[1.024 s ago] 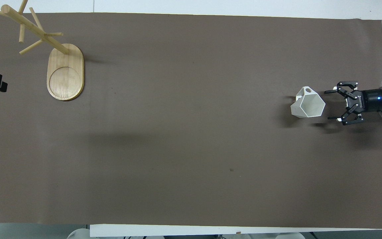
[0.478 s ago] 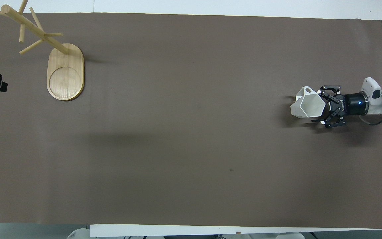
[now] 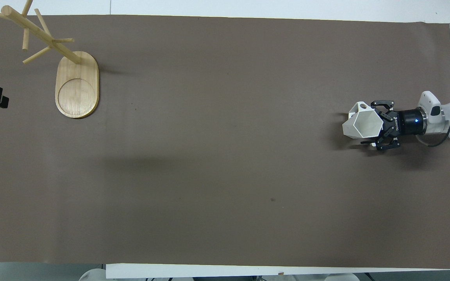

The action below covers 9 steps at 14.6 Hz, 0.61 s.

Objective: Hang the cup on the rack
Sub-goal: 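Close the right gripper on the white cup, then lift the cup with the right gripper while the left gripper reaches toward it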

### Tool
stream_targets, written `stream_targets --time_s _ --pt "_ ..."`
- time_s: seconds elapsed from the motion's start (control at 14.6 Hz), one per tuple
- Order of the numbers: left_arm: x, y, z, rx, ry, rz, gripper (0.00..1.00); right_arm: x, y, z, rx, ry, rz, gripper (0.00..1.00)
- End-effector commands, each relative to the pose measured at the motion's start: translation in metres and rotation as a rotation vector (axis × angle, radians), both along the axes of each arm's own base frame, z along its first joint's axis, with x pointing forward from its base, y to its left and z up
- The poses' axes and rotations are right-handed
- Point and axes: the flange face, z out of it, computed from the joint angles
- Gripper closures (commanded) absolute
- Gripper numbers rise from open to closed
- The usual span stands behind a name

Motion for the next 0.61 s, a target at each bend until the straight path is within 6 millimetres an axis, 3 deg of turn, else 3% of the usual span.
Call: stream_targets --time_s 0.0,0.27,0.34,0.55 --pt "-0.007 -0.004 0.001 0.024 -0.008 -0.004 0.0 -0.005 0.01 0.0 0.025 -0.04 -0.004 0.0" --pt "-0.008 -0.006 0.002 0.024 -0.009 -0.008 0.0 -0.002 0.023 0.001 0.039 -0.047 0.015 0.0" --pt "-0.008 -0.006 0.002 0.024 -0.011 -0.011 0.0 -0.001 0.025 0.001 0.04 -0.047 0.019 0.05" --pt "-0.008 -0.005 0.002 0.024 -0.009 -0.008 0.0 0.004 0.037 0.004 0.049 -0.052 0.033 0.67"
